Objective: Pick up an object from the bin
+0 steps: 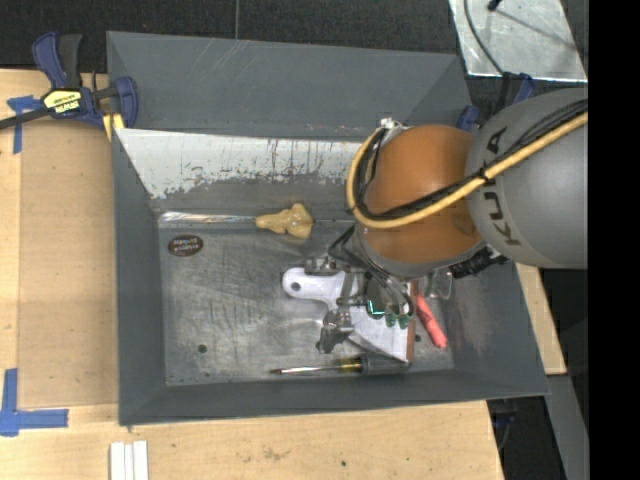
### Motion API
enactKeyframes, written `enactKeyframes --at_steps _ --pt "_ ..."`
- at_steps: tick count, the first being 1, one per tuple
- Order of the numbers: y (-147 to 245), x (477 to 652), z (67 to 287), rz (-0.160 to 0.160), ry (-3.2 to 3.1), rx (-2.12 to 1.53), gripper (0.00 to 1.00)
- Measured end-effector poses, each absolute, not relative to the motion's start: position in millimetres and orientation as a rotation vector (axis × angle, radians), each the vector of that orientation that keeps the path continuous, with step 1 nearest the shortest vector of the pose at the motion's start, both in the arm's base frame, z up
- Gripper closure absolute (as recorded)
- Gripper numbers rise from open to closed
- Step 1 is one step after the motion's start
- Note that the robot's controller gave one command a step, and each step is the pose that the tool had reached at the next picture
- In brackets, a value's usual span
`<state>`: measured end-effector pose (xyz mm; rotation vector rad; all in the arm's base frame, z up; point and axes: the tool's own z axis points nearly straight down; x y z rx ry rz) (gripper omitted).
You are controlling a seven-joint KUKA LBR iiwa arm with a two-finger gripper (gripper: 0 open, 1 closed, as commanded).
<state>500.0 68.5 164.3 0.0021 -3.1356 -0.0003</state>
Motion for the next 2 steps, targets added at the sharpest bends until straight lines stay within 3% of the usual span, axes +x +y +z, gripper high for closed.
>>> enactKeyframes --at_steps 1,2 --pt "68.2 502.0 168.3 -0.001 -3.144 -0.001 0.00" --pt "-3.8 577.7 80.5 -0.018 -3.160 0.039 1.00"
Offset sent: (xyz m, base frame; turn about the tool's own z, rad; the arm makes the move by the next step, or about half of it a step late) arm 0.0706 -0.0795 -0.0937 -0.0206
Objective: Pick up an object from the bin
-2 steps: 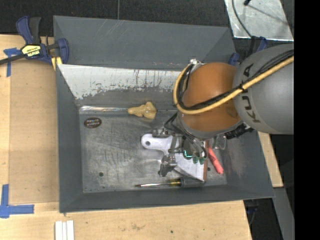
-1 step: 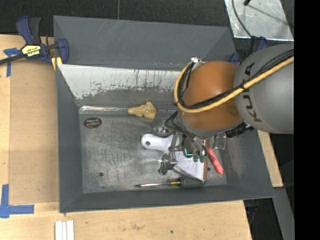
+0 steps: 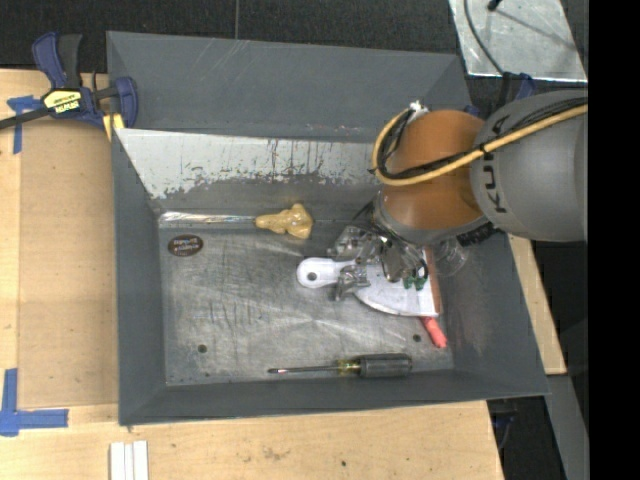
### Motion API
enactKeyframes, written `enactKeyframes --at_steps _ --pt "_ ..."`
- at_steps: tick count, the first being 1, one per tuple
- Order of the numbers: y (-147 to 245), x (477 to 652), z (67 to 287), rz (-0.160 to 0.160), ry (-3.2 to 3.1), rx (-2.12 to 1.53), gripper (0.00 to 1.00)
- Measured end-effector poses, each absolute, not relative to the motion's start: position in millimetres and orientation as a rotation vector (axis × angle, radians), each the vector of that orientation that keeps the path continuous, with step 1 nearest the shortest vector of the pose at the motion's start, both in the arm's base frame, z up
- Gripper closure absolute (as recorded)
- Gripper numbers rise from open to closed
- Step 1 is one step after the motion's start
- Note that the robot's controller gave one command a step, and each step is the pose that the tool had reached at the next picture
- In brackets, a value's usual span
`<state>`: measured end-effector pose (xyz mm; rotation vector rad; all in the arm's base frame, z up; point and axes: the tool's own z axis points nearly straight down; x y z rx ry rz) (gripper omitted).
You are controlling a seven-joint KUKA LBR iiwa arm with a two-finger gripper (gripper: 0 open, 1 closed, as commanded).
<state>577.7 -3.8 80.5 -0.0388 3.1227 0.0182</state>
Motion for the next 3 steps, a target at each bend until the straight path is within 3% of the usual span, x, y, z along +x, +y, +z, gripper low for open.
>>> enactKeyframes --at_steps 1,2,3 --pt "-4.0 577.9 80.5 0.018 3.122 -0.038 1.00" --pt "-4.5 577.0 113.4 0.003 3.144 -0.045 1.00" --pt "-2.0 588.1 156.2 0.001 3.139 -0.008 1.00"
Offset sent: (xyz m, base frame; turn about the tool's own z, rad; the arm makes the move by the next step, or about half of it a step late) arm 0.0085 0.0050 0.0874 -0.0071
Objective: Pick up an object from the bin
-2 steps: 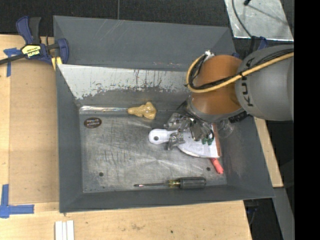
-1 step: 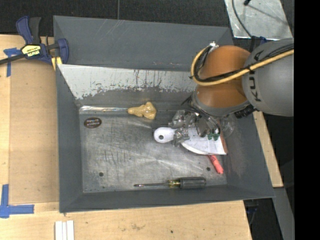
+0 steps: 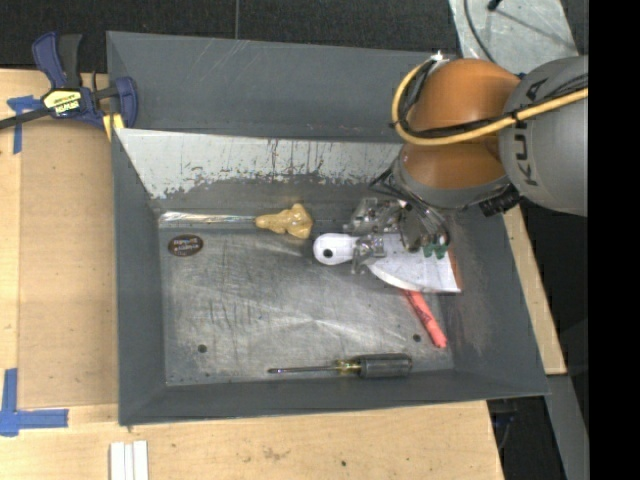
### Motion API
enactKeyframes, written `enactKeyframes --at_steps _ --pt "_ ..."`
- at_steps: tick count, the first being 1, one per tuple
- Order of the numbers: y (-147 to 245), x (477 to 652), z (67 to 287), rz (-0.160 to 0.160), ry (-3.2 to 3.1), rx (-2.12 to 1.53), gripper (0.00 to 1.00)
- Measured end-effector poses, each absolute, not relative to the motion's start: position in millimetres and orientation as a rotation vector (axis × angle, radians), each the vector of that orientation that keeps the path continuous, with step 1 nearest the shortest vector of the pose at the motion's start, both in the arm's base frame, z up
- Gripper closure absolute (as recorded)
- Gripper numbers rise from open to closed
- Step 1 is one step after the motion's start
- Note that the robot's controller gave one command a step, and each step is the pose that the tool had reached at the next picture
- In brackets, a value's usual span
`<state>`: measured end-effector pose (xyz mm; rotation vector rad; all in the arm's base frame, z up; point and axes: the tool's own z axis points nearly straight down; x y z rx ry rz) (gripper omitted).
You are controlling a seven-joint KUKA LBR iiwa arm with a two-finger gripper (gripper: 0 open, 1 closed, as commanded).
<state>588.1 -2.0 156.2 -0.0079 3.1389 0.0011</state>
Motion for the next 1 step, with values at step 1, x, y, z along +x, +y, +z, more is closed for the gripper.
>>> enactKeyframes --at_steps 1 --pt "-6.5 582.9 165.9 0.000 3.133 -0.012 1.00"
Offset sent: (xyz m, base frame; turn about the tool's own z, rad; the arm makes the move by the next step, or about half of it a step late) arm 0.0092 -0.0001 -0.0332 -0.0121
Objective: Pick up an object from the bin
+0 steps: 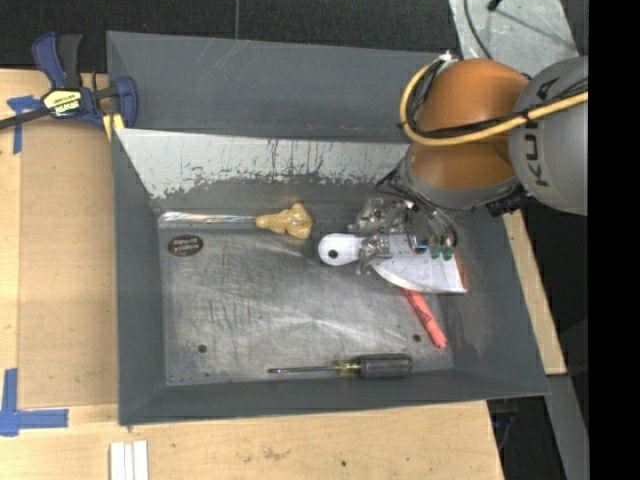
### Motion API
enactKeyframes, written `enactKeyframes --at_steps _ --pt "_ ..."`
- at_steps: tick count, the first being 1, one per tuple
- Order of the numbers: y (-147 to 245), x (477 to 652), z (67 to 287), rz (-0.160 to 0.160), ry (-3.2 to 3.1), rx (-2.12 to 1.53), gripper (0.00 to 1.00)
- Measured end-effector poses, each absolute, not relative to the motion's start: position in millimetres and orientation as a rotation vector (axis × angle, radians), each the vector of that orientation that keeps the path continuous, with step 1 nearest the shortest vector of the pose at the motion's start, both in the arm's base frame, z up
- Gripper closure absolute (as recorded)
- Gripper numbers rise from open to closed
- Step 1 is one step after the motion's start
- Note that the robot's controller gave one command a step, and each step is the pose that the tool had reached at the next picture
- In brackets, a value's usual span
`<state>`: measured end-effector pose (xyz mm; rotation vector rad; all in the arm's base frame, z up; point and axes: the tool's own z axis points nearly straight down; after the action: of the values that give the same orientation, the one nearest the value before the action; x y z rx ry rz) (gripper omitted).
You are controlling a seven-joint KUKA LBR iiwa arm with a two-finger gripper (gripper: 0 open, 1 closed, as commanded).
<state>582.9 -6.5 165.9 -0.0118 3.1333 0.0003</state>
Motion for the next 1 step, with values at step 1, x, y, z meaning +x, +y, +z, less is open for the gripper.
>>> enactKeyframes --at_steps 1 --pt "-3.8 594.8 129.8 0.001 3.138 -0.022 1.00"
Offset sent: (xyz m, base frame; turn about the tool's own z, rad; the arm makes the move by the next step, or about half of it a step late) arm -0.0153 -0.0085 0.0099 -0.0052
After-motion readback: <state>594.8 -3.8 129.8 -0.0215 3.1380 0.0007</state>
